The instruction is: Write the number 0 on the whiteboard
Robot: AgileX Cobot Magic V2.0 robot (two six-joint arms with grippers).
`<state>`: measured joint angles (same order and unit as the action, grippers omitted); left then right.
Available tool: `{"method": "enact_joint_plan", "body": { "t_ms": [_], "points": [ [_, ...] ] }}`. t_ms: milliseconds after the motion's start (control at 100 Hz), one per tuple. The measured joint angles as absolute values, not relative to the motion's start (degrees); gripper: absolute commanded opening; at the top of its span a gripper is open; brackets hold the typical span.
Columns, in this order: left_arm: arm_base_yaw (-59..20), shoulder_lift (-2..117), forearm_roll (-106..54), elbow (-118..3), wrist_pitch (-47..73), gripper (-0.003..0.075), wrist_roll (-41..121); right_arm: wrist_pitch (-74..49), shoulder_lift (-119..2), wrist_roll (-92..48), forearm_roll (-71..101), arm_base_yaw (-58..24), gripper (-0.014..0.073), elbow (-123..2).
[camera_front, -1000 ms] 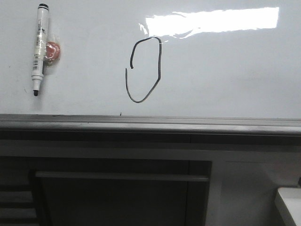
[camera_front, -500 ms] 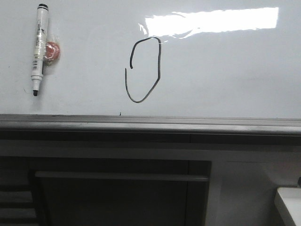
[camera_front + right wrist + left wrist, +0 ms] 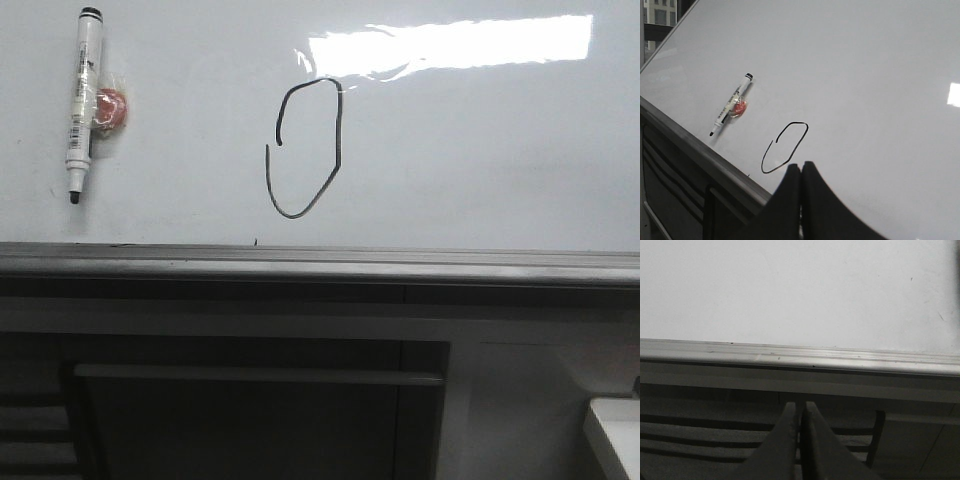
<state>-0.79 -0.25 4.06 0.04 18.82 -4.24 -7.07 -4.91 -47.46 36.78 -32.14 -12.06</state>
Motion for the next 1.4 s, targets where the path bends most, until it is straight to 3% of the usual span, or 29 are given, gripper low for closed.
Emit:
{"method": "enact_joint_plan", "body": {
  "t_ms": [1000, 1100, 1290, 1400],
  "points": [
    [-0.79, -0.25, 3.97, 0.04, 18.82, -0.0020, -4.24, -4.98, -4.91, -47.03, 37.64, -32.14, -0.0057, -12.06],
    [-0.79, -0.25, 3.97, 0.04, 18.82, -0.0020, -4.24, -4.90, -4.91, -38.64, 30.20, -31.69, -0.0057, -12.06],
    [-0.79, -0.25, 3.97, 0.04, 18.82, -0.0020, -4.24, -4.90, -4.91, -9.98, 5.81, -26.51, -0.0057, -12.06],
    [-0.79, -0.25, 3.97, 0.04, 18.82, -0.0020, -4.24, -5.00, -4.91, -3.14, 0.00, -21.43, -0.0057, -11.83]
  ]
}}
